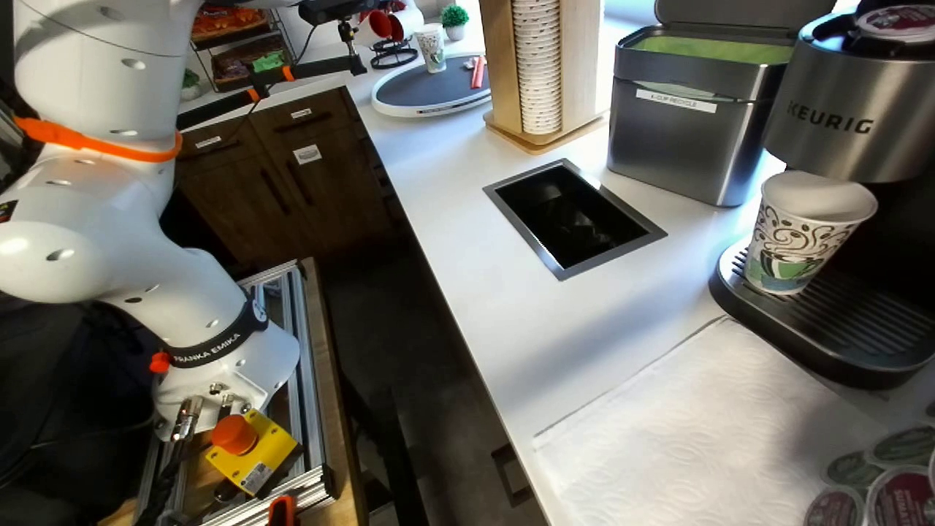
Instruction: Close the lid of the coffeemaker
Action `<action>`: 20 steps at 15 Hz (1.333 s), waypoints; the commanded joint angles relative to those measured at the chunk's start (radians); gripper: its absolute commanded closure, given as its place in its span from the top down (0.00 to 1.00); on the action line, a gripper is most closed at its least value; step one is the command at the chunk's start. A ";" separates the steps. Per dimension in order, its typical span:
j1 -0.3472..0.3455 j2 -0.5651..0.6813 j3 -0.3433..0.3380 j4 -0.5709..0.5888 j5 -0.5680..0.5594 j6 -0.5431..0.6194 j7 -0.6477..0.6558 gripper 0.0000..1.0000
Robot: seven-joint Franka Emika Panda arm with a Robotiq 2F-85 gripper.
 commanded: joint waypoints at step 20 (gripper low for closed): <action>-0.069 -0.384 0.040 -0.523 0.197 0.031 0.084 0.00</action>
